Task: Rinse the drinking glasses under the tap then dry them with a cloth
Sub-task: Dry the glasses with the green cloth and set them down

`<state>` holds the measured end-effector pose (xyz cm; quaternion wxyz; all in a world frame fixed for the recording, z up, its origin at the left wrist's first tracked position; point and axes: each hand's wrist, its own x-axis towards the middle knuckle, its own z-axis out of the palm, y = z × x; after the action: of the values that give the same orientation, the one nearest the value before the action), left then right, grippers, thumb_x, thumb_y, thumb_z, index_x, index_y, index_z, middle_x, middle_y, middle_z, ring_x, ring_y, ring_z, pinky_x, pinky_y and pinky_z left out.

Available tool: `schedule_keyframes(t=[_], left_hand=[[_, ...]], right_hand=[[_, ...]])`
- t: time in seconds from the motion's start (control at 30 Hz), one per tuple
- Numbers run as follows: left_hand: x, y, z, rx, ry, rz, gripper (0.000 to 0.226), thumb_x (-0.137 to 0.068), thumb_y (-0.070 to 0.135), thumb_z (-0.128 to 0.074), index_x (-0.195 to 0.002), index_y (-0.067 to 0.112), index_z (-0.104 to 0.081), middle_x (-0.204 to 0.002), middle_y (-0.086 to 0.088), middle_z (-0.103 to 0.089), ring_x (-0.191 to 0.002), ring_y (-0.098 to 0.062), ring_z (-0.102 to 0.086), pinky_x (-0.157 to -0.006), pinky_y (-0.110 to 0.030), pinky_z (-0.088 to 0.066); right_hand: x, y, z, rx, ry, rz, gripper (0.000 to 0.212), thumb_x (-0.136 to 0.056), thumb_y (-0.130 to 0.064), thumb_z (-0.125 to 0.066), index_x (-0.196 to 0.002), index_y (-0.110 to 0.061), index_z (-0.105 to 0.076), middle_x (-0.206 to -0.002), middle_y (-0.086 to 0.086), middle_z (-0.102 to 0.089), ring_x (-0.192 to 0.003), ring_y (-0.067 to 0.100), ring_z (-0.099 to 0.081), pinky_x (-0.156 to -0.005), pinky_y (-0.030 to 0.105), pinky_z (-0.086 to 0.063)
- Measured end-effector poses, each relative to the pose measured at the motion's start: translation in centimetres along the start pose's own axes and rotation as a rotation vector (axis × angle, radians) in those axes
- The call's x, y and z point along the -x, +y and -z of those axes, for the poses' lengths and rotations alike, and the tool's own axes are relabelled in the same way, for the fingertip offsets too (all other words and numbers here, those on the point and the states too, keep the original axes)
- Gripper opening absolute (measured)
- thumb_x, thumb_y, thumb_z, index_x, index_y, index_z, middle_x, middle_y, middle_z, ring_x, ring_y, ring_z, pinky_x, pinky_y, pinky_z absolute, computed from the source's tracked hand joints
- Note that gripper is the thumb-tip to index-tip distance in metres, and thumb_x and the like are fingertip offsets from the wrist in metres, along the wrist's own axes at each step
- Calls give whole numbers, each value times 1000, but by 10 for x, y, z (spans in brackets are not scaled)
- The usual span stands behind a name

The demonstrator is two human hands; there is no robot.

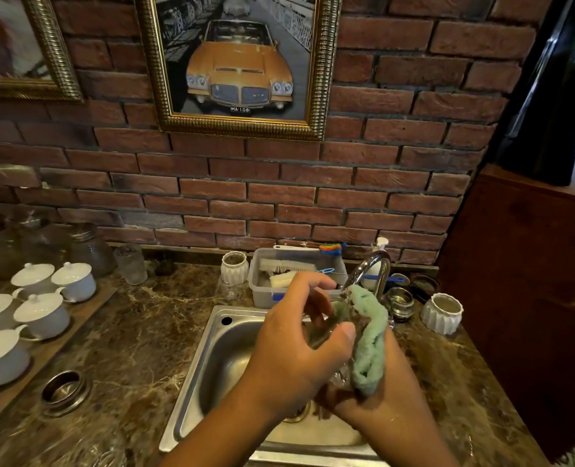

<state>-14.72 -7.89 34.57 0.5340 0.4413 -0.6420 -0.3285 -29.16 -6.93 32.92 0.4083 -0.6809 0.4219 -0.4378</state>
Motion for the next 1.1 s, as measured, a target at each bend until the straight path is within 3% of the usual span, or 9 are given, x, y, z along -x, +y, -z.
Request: schedule_keyframes(t=[0.13, 0.27, 0.37, 0.5, 0.6, 0.67, 0.77, 0.9, 1.1], left_hand=[[2, 12, 5, -5, -137, -150, 42, -72, 42, -61, -113, 32, -54, -96, 5, -58, -88, -18, -60, -74, -40, -55], [3, 17, 5, -53, -256, -245, 48, -73, 44, -60, -117, 30, -52, -96, 11, -54, -84, -14, -56, -70, -27, -47], [-1, 16, 5, -53, -285, -225, 53, -74, 44, -59, -124, 32, -50, -104, 7, -57, -95, -18, -59, -79, -27, -50], [-3, 7, -1, -11, -158, -112, 55, -73, 48, -56, -126, 35, -51, -113, 14, -58, -111, -15, -59, -89, -26, -54], [-4, 2, -10, 32, -28, 16, 48, -71, 55, -55, -117, 42, -53, -105, 20, -58, -103, -3, -59, -81, -15, -51], [-7, -3, -14, 78, 5, 108, 50, -69, 60, -54, -114, 39, -54, -100, 14, -61, -95, -5, -60, -78, -18, -53], [-9, -6, -16, 143, 6, 209, 56, -65, 63, -52, -113, 34, -55, -104, 0, -65, -97, -15, -63, -78, -25, -55], [-2, -3, -11, 94, 45, 139, 50, -68, 56, -55, -111, 32, -57, -94, 4, -60, -92, -15, -59, -75, -22, -52], [-1, 9, 7, -4, -160, -116, 53, -70, 44, -60, -121, 35, -49, -102, 6, -58, -99, -22, -60, -83, -43, -56]], right_hand=[[4, -3, 26, -458, -315, -164, 76, -61, -9, -79, -132, -15, -53, -110, 11, -74, -94, 25, -73, -69, 28, -58], [15, -6, 24, -773, -293, -150, 74, -89, -7, -63, -148, 9, -22, -142, 40, -43, -133, 51, -44, -110, 56, -39], [15, 0, 28, -836, -273, -284, 113, -30, -30, -100, -125, 7, -53, -108, 29, -72, -99, 35, -73, -79, 42, -61], [20, -9, 25, -684, -233, -197, 74, -58, -12, -89, -127, -16, -61, -115, 20, -72, -103, 38, -71, -77, 46, -61], [-6, 7, 7, -650, -47, -189, 92, -56, -4, -90, -137, -10, -46, -126, 8, -68, -117, 19, -66, -87, 27, -58], [-3, 24, 0, -592, 119, -150, 127, -39, -43, -100, -144, -4, -40, -143, 22, -52, -136, 29, -49, -109, 43, -45], [3, 13, -11, -457, 204, -211, 81, -72, -84, -56, -139, -40, -44, -146, 11, -50, -134, 33, -50, -106, 59, -42], [2, 17, -16, -557, 28, -109, 38, -81, -46, -75, -118, -46, -66, -133, 3, -65, -122, 22, -62, -99, 50, -53], [8, -3, 18, -541, -183, -143, 69, -65, -9, -80, -128, -26, -57, -117, 2, -73, -107, 22, -71, -85, 33, -58]])
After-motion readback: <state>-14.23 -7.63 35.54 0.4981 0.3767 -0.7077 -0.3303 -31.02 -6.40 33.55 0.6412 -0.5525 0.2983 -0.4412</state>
